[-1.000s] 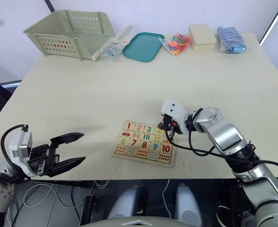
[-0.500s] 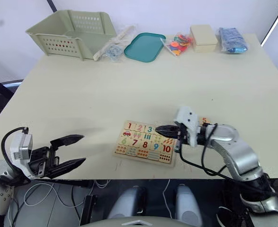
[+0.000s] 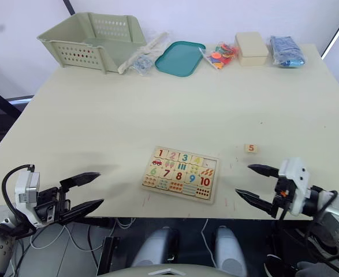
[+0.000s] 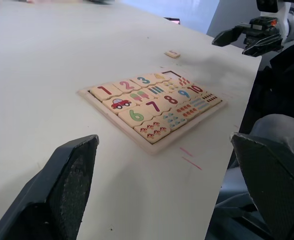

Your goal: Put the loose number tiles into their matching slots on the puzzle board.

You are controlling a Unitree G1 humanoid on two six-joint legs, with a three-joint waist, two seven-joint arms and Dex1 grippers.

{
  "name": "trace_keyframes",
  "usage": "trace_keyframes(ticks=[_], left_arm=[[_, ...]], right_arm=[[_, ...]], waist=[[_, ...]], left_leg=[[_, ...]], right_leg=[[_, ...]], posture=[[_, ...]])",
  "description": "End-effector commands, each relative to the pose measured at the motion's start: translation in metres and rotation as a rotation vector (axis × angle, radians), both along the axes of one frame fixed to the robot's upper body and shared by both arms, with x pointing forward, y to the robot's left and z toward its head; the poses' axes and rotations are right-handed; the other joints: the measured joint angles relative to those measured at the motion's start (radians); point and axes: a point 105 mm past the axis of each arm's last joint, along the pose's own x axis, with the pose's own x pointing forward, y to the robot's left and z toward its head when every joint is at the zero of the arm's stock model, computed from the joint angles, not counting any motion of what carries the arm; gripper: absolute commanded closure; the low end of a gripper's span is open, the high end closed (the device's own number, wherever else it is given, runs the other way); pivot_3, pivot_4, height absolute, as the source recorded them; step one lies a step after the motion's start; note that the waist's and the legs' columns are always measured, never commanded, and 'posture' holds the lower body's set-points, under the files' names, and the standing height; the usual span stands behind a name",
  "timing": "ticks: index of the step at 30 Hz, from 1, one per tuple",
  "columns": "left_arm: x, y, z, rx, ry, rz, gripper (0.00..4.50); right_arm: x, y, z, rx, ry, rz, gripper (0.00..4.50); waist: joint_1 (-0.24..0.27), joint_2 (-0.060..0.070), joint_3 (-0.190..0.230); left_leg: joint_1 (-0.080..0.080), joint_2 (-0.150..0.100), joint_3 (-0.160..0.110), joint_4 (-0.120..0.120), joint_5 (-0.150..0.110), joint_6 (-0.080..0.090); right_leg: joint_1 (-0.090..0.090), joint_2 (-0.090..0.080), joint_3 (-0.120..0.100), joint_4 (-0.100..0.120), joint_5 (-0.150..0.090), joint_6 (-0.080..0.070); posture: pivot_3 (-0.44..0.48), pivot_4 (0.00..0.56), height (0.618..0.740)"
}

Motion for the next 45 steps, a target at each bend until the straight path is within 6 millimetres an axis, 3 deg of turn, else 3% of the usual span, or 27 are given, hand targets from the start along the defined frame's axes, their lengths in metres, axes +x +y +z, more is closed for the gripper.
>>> trace_keyframes(ticks=[1,9,13,21,28,38,45], left_arm=[[0.001,0.005,0.005,0.013,-0.029,0.024,0.00],[0.006,-0.001,0.010,0.014,-0.045,0.017,0.00],[0.008,-0.009,0.019,0.001,-0.064,-0.004,0.00],[0.011,-0.021,0.027,-0.025,-0.067,-0.048,0.00],[0.010,-0.026,0.030,-0.021,-0.091,-0.075,0.00],[0.008,-0.013,0.033,-0.087,-0.143,-0.090,0.00],[0.008,-0.010,0.028,-0.100,-0.149,-0.089,0.00]], right_arm=[[-0.003,-0.009,0.009,-0.008,-0.058,-0.025,0.07],[0.000,-0.027,0.011,-0.033,-0.063,-0.085,0.07],[0.017,-0.032,0.017,-0.077,-0.065,-0.097,0.07],[0.056,-0.031,0.022,-0.268,-0.090,0.082,0.07],[0.096,-0.028,0.020,-0.264,-0.063,0.195,0.07],[0.131,-0.033,0.005,-0.307,-0.013,0.240,0.07],[0.139,-0.044,-0.006,-0.329,0.026,0.221,0.07]], waist=[[-0.001,0.000,0.000],[0.000,0.000,0.000],[-0.002,0.000,0.000],[0.001,0.001,0.001],[-0.005,0.001,0.001],[-0.004,0.001,0.001],[-0.003,0.001,0.001]], left_leg=[[0.000,0.000,0.000,0.000,0.000,0.000],[0.000,0.000,0.000,0.000,0.000,0.000],[0.000,0.000,0.000,0.000,0.000,0.000],[-0.001,0.000,0.000,0.001,0.000,0.000],[0.000,0.000,0.001,0.004,0.000,0.000],[0.000,0.000,0.001,0.005,0.000,0.000],[-0.001,-0.001,0.001,0.005,0.000,0.000]], right_leg=[[0.000,0.000,0.000,0.000,0.000,0.000],[0.000,0.000,0.000,0.000,0.000,0.000],[0.000,0.000,0.000,0.000,0.000,0.000],[0.000,0.000,0.000,0.000,0.000,0.000],[0.001,0.000,0.000,0.001,0.000,0.000],[0.001,0.000,0.000,0.001,0.000,0.000],[0.001,0.000,0.000,0.001,0.000,0.000]], posture=[[0.000,0.150,0.740],[0.000,0.150,0.740],[0.000,0.150,0.740],[0.000,0.150,0.740],[0.000,0.150,0.740],[0.000,0.150,0.740],[0.000,0.150,0.740]])
